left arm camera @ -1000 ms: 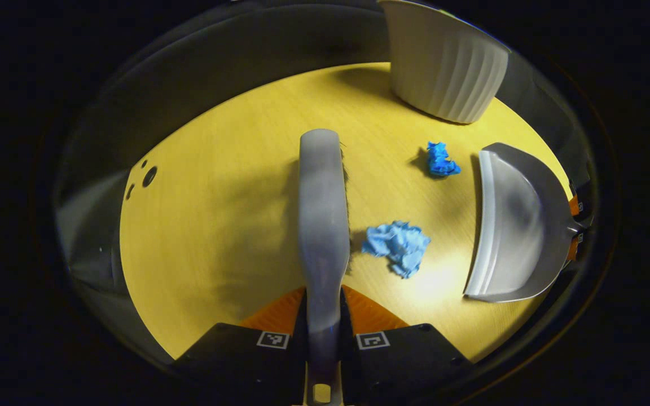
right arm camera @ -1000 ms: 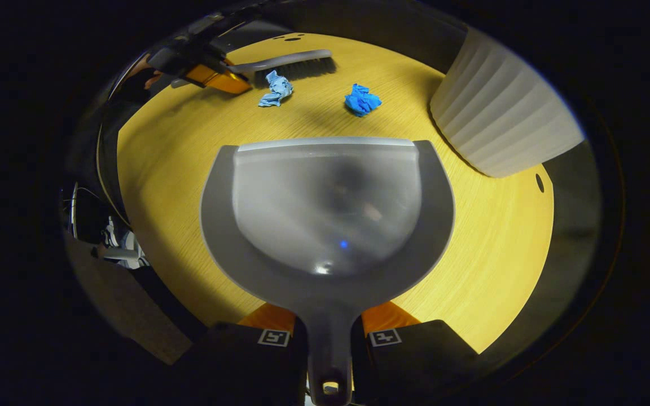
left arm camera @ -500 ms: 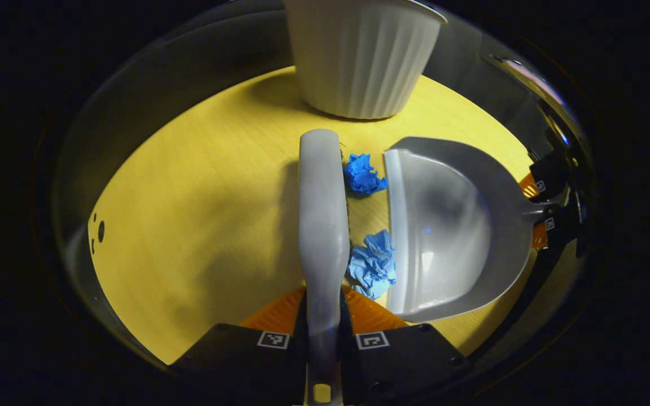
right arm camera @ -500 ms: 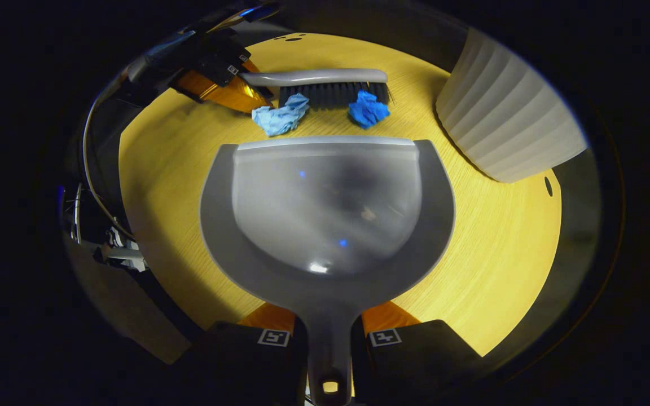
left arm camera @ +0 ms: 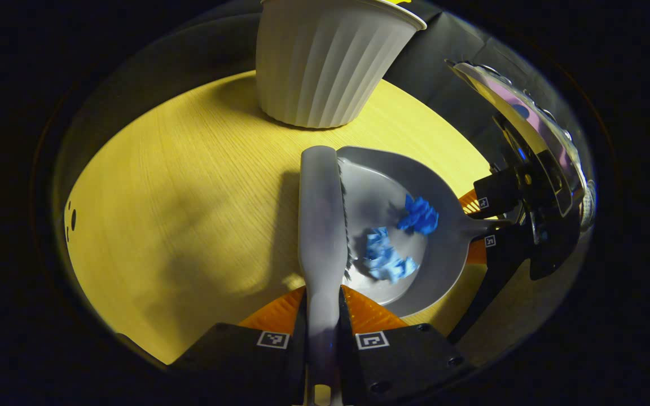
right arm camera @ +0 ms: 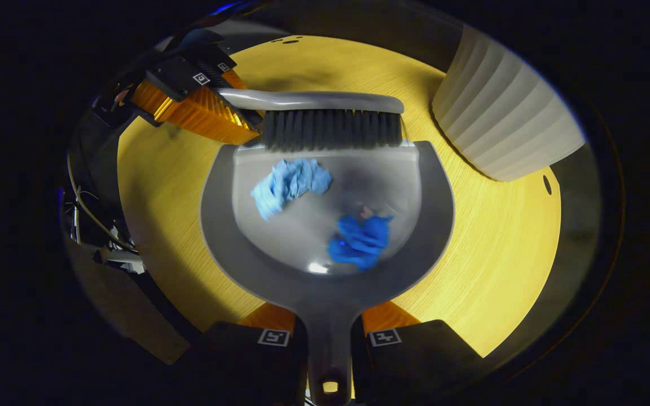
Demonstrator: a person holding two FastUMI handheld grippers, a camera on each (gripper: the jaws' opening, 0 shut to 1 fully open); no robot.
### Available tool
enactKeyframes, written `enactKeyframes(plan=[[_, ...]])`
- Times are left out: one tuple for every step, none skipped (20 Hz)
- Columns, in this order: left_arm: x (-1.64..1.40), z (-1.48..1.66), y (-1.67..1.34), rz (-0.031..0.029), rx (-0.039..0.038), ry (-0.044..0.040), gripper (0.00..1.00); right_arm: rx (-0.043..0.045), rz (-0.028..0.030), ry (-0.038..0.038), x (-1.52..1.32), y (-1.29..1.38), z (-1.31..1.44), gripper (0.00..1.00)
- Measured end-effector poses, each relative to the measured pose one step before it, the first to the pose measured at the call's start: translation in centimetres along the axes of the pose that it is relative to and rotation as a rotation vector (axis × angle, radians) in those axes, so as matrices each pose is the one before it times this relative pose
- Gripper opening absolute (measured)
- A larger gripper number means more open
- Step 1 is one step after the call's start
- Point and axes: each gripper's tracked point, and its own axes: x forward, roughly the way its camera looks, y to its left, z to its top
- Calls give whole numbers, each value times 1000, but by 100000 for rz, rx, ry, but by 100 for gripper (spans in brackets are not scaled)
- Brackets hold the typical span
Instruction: Pick up the small broom and dustpan from the desktop, sweep the trash into the dustpan with the broom, and then empty the trash into the garbage bin.
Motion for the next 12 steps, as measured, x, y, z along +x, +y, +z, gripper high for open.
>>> enactKeyframes(plan=[[-513, 298, -3, 1874, -1542, -2297, 32, 431, -878, -1158, -260, -79, 1, 36], [-350, 272, 296, 2008, -1716, -1866, 28, 1358, -96, -1138, -144, 58, -58, 36], [-55, -91, 410, 2824, -1383, -1372, 28, 2065, 265, -968, -352, -49, -77, 36], [-149, -27, 871, 3867, -723, -409, 28, 1972, 228, -931, -332, -101, 121, 36], [-119, -90, 1189, 2774, -953, -141, 28, 2030, -138, -655, -572, -131, 18, 36], [-317, -113, 525, 1238, -1940, -346, 29, 2518, -510, -105, -707, -59, -276, 36], [-493, -53, 509, 293, -2462, -648, 28, 3005, -403, 143, -781, -156, -171, 36], [-205, 63, 271, 143, -1915, -592, 28, 2930, -196, -426, -561, -111, 20, 36], [116, -99, 147, 176, -1532, -416, 28, 2877, -659, -788, -888, -175, -45, 36], [-73, -139, 146, 17, -1326, -549, 28, 2525, -710, -252, -837, -367, -392, 36], [-79, -339, 298, 236, -927, -782, 28, 2568, -1036, -519, -920, -471, -152, 36], [-173, -199, 249, -2, -442, -420, 31, 2540, -991, -515, -1001, -256, -304, 36]])
